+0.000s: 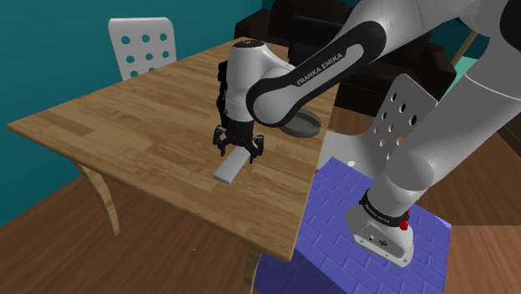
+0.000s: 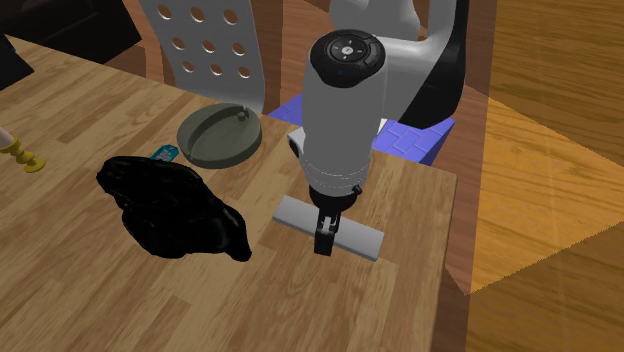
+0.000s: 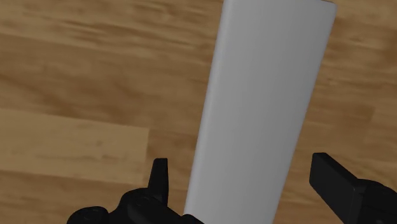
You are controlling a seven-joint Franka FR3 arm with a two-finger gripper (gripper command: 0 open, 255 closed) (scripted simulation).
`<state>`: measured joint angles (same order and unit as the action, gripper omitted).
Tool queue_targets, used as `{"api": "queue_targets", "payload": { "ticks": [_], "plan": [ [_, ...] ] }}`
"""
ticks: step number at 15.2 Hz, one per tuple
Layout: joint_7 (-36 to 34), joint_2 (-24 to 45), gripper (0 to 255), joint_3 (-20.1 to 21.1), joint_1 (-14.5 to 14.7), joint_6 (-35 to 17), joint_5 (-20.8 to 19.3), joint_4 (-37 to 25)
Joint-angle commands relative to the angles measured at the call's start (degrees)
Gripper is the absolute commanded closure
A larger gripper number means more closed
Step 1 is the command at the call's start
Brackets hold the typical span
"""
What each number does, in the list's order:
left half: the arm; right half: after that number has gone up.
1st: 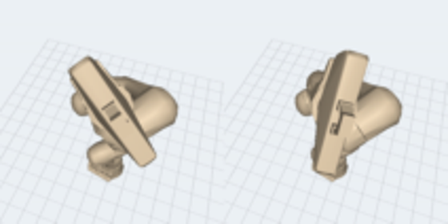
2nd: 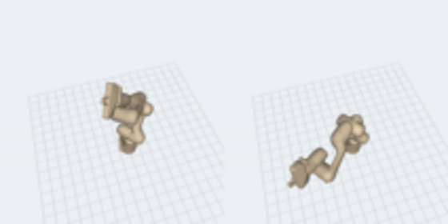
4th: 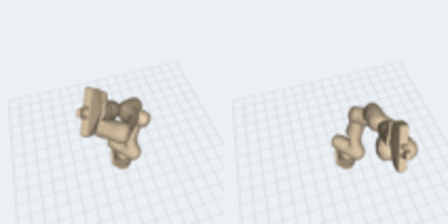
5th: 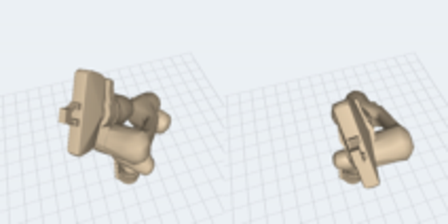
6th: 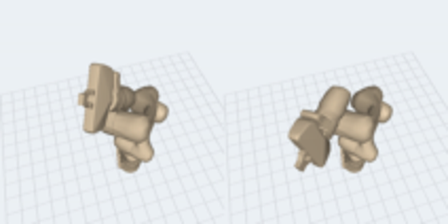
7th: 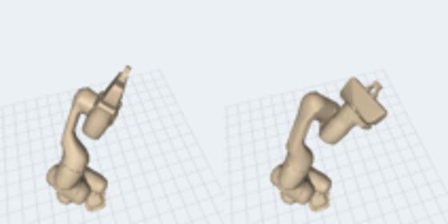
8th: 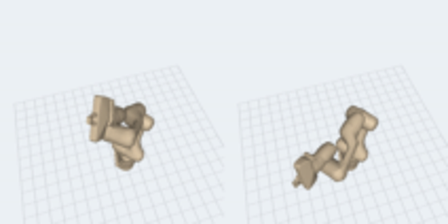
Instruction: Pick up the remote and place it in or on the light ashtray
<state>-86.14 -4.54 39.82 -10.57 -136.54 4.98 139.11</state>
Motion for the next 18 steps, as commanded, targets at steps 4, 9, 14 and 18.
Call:
{"api": "queue_targets", "payload": {
  "ticks": [4,9,14,18],
  "plan": [
    [-0.07,0.08,0,0.02,0.0,-0.08,-0.07,0.0],
    [-0.06,0.07,255,0.02,0.0,-0.09,-0.06,0.02],
    [-0.08,0.09,255,0.03,0.0,-0.09,-0.08,0.0],
    [1.43,-2.61,255,-0.46,0.27,3.33,1.95,-1.19]
  ]
}}
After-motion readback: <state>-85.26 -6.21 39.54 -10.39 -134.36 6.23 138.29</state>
